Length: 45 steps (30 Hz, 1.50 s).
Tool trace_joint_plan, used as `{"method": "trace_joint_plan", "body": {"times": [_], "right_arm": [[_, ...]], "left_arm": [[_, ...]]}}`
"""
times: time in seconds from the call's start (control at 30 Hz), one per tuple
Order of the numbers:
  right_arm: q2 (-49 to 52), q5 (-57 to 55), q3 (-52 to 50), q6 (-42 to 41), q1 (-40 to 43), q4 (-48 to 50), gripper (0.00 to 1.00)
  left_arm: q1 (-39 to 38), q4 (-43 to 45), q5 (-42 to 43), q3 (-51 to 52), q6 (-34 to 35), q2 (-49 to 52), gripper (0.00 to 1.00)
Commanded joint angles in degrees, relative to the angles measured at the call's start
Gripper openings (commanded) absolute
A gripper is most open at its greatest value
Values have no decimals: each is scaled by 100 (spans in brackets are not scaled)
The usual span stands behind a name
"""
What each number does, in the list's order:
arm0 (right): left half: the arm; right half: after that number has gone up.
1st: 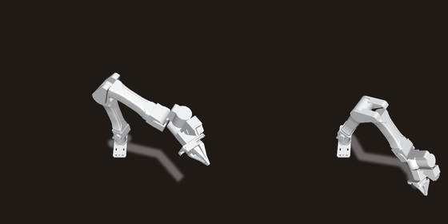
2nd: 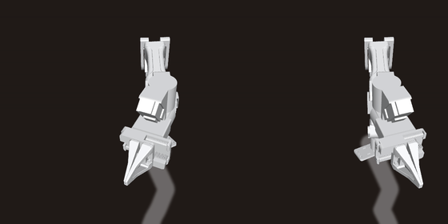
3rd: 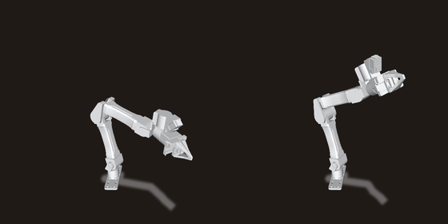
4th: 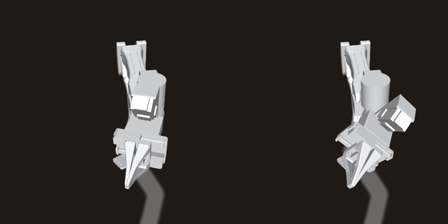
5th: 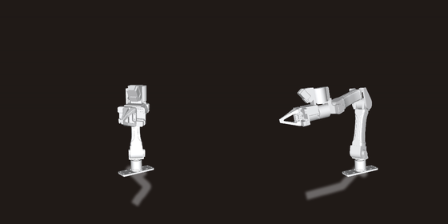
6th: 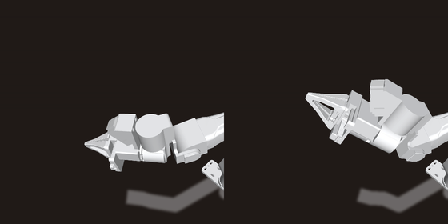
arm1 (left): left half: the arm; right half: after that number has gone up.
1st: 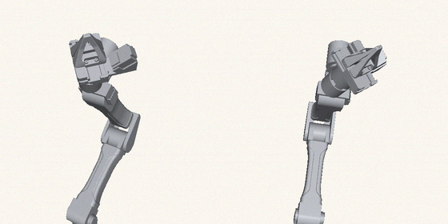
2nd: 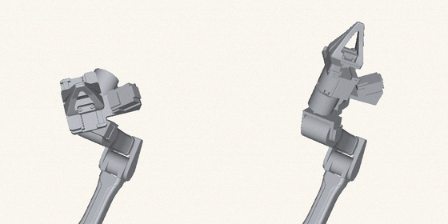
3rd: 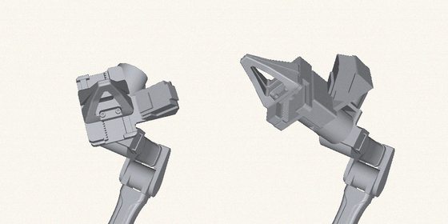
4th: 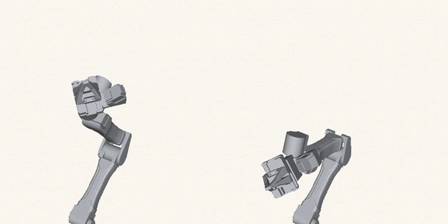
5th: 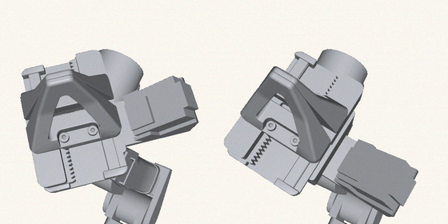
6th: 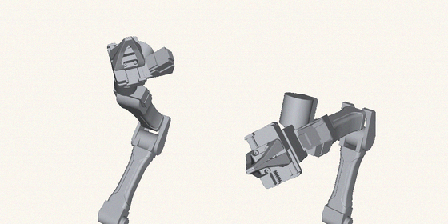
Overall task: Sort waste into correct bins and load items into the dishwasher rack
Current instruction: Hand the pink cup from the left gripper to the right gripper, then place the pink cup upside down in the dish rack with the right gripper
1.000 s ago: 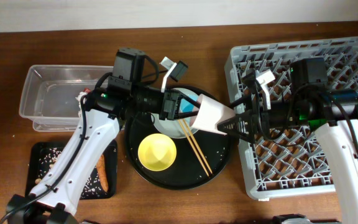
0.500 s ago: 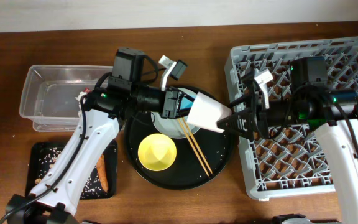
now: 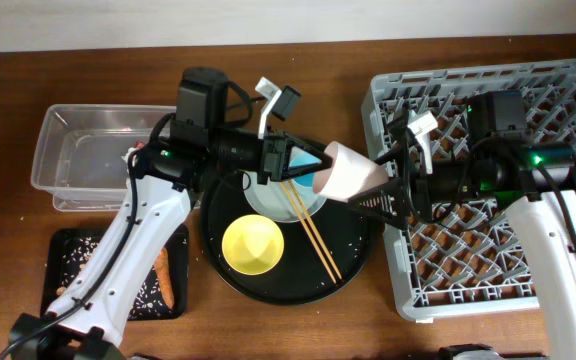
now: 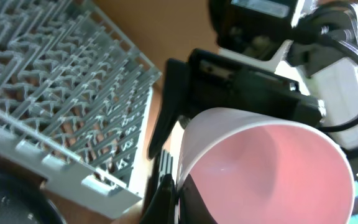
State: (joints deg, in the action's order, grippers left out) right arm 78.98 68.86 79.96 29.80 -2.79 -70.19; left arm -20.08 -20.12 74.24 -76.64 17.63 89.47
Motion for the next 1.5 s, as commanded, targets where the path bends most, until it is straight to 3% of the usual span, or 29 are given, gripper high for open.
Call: {"method": "trace_joint_plan", "body": {"times": [0.0, 0.07, 0.23, 0.33, 0.4, 0.6, 0.73, 0.93, 1.27, 1.47], "right_arm": [[-7, 461, 46, -2, -26, 162, 87], [-7, 535, 46, -2, -26, 243, 86], [-7, 835, 46, -2, -26, 365, 67], [-7, 833, 46, -2, -26, 358, 64], [-7, 828, 46, 0, -26, 363, 64], [-7, 678, 46, -2, -24, 455, 61], [-7, 450, 46, -7, -20, 463, 60], [-7, 247, 48, -72, -15, 688, 61], [-7, 170, 52, -181, -13, 879, 61], [-7, -1408, 74, -1464, -13, 1346, 60]], "left_arm": [[9, 140, 573, -98, 358, -76, 0], [9, 116, 570, -98, 356, -76, 0], [-42, 120, 520, -98, 354, -76, 0], [-39, 120, 389, -98, 350, -76, 0], [-39, 120, 378, -98, 348, -76, 17], [-39, 116, 175, -98, 332, -76, 44], [11, 50, -435, -98, 332, -76, 45], [103, -1034, -1676, -98, 26, -76, 45], [114, -1180, -2638, -98, -144, -76, 50], [114, -1945, -3985, -98, -146, -76, 50]]}}
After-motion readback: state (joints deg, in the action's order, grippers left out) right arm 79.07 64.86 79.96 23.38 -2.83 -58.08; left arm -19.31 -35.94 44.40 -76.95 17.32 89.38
